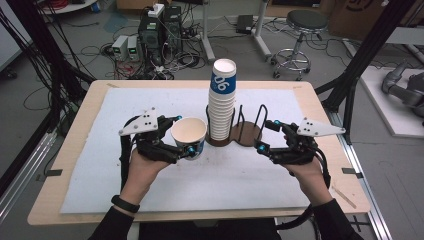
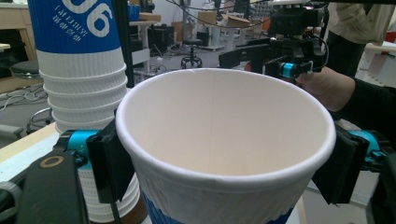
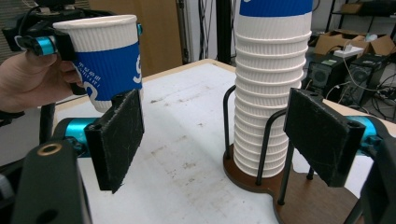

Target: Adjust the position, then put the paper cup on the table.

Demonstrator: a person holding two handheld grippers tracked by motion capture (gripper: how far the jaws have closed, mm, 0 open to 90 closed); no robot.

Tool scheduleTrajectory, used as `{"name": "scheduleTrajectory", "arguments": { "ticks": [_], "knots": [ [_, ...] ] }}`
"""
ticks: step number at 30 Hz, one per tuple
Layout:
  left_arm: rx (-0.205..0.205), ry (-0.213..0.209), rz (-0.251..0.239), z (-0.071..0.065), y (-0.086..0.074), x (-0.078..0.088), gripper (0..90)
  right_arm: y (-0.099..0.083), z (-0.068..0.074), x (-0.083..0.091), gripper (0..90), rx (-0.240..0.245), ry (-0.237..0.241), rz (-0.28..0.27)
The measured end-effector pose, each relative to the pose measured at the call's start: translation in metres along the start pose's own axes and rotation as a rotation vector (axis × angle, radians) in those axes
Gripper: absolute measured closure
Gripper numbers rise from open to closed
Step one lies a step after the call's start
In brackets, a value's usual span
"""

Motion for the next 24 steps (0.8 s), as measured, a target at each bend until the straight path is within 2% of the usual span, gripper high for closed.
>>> {"name": "scheduleTrajectory", "arguments": {
  "ticks": [9,16,24],
  "knots": [
    [-0.005,-0.007,0.004,-0.0026,0.0013,-0.0007,20.6,0.0002,-0.0025,0.0007,20.5,-0.003,-0.005,0.000],
    [-0.002,-0.008,-0.015,-0.0026,0.0053,0.0018,20.6,0.0013,-0.0015,-0.0025,20.5,0.008,-0.005,0.001],
    [0.000,-0.004,-0.006,-0.0047,0.0037,0.0031,20.6,0.0038,-0.0020,-0.0001,20.6,0.010,-0.009,-0.003]
  ]
}}
Point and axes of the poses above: each handheld gripper's, and its own axes: x roughly backward along the jaws, y roughly out of its top, z roughly to its left, the point moved 6 cm from there along -x, roughly forward along the jaws, and after that the axes turned 11 degrees about -x, right-handed, at the moved point
